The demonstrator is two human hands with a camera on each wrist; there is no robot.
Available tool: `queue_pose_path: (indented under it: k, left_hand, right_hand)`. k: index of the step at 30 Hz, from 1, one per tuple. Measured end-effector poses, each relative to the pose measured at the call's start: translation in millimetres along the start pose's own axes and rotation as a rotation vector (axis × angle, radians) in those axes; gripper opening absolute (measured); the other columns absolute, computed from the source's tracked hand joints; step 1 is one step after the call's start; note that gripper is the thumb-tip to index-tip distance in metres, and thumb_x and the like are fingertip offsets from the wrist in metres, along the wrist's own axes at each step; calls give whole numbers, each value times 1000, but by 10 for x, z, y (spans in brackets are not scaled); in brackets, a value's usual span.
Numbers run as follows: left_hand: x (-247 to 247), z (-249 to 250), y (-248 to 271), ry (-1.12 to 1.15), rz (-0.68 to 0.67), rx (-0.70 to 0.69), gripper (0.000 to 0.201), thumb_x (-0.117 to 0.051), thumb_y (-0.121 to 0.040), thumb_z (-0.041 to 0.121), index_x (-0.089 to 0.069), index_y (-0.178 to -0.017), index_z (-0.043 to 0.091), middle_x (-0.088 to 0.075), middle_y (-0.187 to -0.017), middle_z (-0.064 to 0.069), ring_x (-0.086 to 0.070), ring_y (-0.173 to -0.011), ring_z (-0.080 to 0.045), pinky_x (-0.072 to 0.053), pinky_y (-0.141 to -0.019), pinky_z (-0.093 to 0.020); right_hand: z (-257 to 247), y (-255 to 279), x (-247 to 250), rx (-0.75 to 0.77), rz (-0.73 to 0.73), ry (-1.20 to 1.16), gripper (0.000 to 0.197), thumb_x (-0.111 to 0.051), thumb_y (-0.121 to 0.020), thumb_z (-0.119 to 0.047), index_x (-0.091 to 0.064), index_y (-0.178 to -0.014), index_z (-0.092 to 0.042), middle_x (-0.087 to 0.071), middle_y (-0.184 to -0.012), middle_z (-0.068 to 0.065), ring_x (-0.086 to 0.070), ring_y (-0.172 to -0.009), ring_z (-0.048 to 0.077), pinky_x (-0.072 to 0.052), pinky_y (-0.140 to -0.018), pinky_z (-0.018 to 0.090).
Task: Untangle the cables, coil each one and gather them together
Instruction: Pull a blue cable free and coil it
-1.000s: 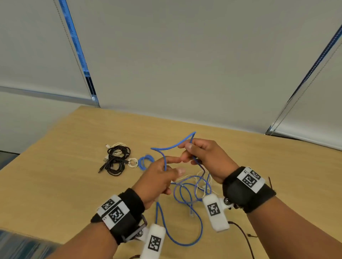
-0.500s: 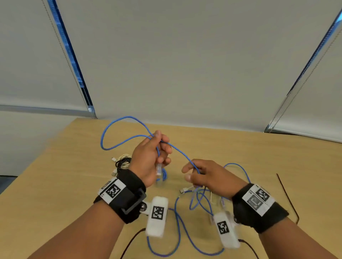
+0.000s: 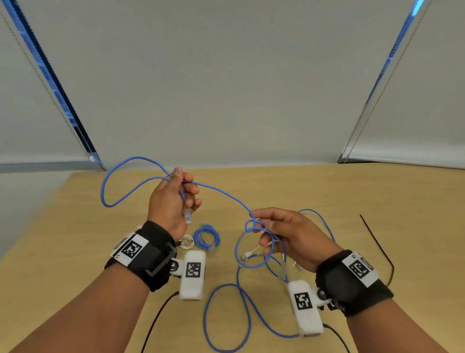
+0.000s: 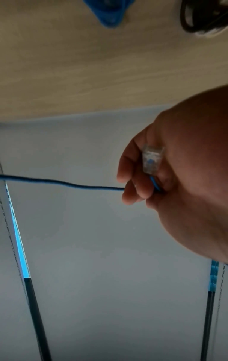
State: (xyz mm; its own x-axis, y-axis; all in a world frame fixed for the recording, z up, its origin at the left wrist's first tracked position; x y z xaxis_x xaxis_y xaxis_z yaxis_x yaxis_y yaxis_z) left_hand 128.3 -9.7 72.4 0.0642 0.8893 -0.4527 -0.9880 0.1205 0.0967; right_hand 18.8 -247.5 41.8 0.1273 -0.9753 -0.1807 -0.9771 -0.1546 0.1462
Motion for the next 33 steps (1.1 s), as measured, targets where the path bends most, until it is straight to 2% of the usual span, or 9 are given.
queue_pose_path:
  k: [3, 6, 9, 12, 16, 21, 26, 29, 33]
  left_hand:
    - [-136, -117, 131, -101, -115, 40, 15, -60, -100, 33, -61, -102, 19, -72, -86, -8, -40, -45, -11, -53, -56, -29]
    - [-351, -381, 341, -343, -311, 117, 51, -77, -80, 34, -51, -124, 33, -76, -101, -14, -39, -43, -10, -53, -53, -29]
    - [-548, -589, 444, -505, -367, 133, 47, -77, -80, 35, -61, -124, 28, -75, -84, -6, -48, -47, -6, -43, -47, -22]
    - [-601, -631, 395, -577, -280, 31, 8, -71, -93, 21, -76, -99, 20, -61, -61, 1, -48, -49, -7, -35, -45, -20]
    - [-584, -608, 363, -644, -171, -57, 20, -66, -96, 14, -77, -85, 27, -57, -56, 9, -48, -47, -4, -38, -43, -17]
    - [-369, -531, 280, -521, -22, 33, 9, -68, -96, 16, -70, -88, 12, -59, -62, -5, -45, -49, -14, -40, -45, -25]
    - [-122, -618, 223, -327, 212, 178, 17, -57, -103, 25, -58, -95, 10, -66, -60, -8, -43, -37, -11, -36, -40, -23]
    - [-57, -677, 236, -522, 179, 217, 38, -62, -97, 46, -65, -98, 8, -50, -52, -2, -35, -40, -13, -30, -42, -23]
    - [-170, -524, 294, -645, 86, -16, 10, -63, -96, 44, -70, -103, 42, -47, -66, 3, -41, -56, -13, -39, -52, -30]
  right_hand:
    - [-61, -24, 60, -6, 44, -17, 24, -60, -93, -7, -72, -113, -12, -69, -92, 8, -62, -69, 21, -57, -67, 39]
    - [-165, -73, 114, 3, 130, -27, 20, -56, -97, 0, -69, -111, -5, -68, -87, 9, -62, -68, 19, -60, -69, 42]
    - [-244, -111, 159, 5, 160, 90, 18, -55, -96, 3, -68, -107, -5, -69, -87, 12, -64, -70, 18, -61, -70, 46]
    - [-308, -126, 237, 6, 135, 197, 18, -56, -95, 2, -70, -101, -6, -66, -83, 11, -60, -65, 16, -60, -64, 41]
    - [-384, -146, 295, -22, -1, 196, 17, -54, -94, 0, -68, -100, -8, -61, -73, 6, -54, -57, 13, -52, -52, 32]
    - [-337, -173, 424, -23, -6, -202, 17, -53, -93, -5, -67, -97, -13, -40, -61, 3, -37, -49, 15, -33, -53, 29]
    - [-309, -176, 483, 67, -109, -540, 28, -65, -88, -18, -65, -115, -12, -45, -59, 2, -46, -52, 17, -46, -67, 36]
    - [-341, -214, 567, 58, -20, -485, 39, -60, -92, -17, -60, -130, -4, -46, -66, 0, -37, -46, 10, -44, -52, 28]
    - [-363, -201, 592, -67, 1, -118, 26, -56, -98, -15, -71, -117, -7, -38, -64, -2, -24, -47, 9, -26, -45, 23]
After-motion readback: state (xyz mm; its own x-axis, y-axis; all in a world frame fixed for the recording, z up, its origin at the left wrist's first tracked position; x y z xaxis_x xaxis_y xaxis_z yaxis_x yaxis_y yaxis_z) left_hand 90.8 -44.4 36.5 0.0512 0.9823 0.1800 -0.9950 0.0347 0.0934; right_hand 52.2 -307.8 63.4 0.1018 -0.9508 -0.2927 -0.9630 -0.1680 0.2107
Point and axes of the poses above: each hand's wrist, its own y-axis away from the middle knuckle, its own x-axis out of the back of the hand, z = x × y, the point moved 1 cm from there along -y, towards the middle knuckle
